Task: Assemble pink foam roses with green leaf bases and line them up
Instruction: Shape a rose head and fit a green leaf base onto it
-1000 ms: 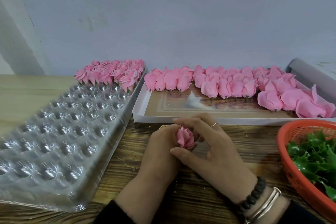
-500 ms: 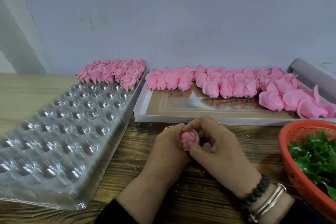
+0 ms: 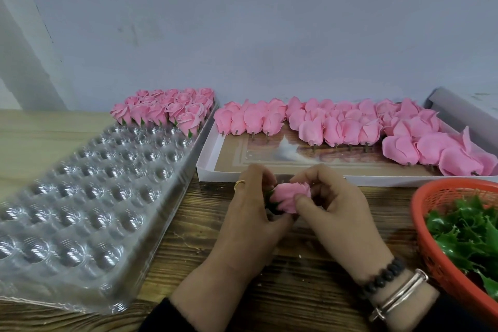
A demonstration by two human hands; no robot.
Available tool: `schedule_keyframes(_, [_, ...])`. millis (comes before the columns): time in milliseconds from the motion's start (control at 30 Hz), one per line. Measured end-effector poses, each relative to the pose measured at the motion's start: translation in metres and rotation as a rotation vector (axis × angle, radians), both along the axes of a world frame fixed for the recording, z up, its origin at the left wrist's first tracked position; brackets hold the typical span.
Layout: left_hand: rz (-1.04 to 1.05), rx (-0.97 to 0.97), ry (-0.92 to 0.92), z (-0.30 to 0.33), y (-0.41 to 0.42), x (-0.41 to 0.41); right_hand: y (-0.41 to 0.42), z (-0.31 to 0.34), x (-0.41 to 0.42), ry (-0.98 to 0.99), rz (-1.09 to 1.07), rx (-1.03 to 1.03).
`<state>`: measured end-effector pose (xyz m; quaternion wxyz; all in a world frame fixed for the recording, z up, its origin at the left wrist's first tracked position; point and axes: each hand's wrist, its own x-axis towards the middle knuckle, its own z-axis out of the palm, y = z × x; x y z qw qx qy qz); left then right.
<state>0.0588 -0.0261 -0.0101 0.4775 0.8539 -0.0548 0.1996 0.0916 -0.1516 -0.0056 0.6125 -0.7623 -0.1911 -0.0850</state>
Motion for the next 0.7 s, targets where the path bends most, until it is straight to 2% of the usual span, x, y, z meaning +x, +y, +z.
schedule_keyframes(167, [-0.026,0.048,-0.078,0.0023,0.0004,-0.0002,-0.0020,0.0033,0.0027,0.063,0.036,0.087])
schedule_keyframes(533, [-0.021,0.135,-0.095,0.0033,-0.0010,-0.0026,-0.0016,0.0014,-0.0025,-0.006,0.047,-0.050])
schedule_keyframes(700, [-0.020,0.166,-0.090,0.0047,-0.0024,-0.0035,-0.0005,-0.0012,-0.0014,0.022,0.070,-0.015])
